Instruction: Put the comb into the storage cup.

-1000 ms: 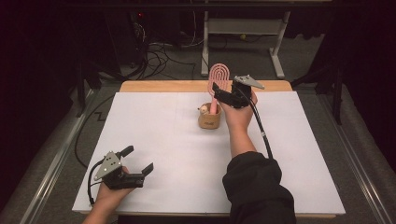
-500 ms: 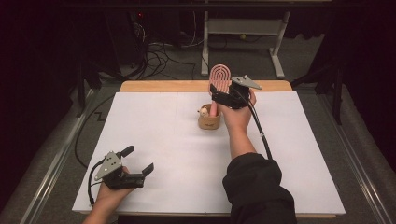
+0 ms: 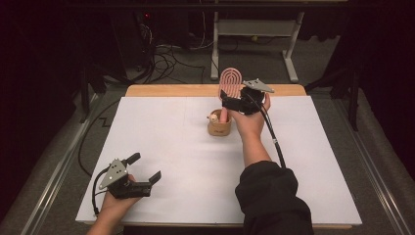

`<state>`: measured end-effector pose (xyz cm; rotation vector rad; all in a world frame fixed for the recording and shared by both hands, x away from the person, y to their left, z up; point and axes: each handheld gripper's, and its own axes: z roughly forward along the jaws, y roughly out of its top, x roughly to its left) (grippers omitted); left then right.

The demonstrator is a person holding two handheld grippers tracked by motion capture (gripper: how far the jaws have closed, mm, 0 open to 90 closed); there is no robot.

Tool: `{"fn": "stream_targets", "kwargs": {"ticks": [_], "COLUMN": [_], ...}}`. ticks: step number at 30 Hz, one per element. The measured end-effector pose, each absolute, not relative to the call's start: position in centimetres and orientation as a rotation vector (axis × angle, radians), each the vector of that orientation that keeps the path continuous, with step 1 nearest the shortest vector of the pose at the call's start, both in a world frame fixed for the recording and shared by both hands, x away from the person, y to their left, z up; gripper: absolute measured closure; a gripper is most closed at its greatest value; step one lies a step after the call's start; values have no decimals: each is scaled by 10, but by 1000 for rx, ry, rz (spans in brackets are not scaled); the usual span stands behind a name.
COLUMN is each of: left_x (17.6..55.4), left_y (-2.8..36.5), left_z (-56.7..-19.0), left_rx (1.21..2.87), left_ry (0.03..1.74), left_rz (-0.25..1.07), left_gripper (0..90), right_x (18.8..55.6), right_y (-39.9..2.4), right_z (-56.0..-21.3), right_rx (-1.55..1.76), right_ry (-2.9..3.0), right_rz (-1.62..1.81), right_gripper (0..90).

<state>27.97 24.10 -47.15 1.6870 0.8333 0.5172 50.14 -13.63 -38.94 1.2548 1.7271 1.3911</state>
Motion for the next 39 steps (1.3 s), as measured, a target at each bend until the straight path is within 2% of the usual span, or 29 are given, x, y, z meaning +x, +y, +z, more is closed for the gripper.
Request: {"fn": "stream_targets", "kwargs": {"ticks": [21,39], "left_x": [283,286], "left_y": [241,238], "left_z": [-472,-473], "left_rx": [1692,1698], "left_ry": [843,853], "left_rz": [514,500], "left_gripper": [0,0], "right_x": [470,427], "right_y": [-132,-156], "right_z": [-382,-410], "right_rx": [1215,1186], "right_ry": [1777,1848], "right_rz": [1398,1333], "right_gripper": [3,4]}}
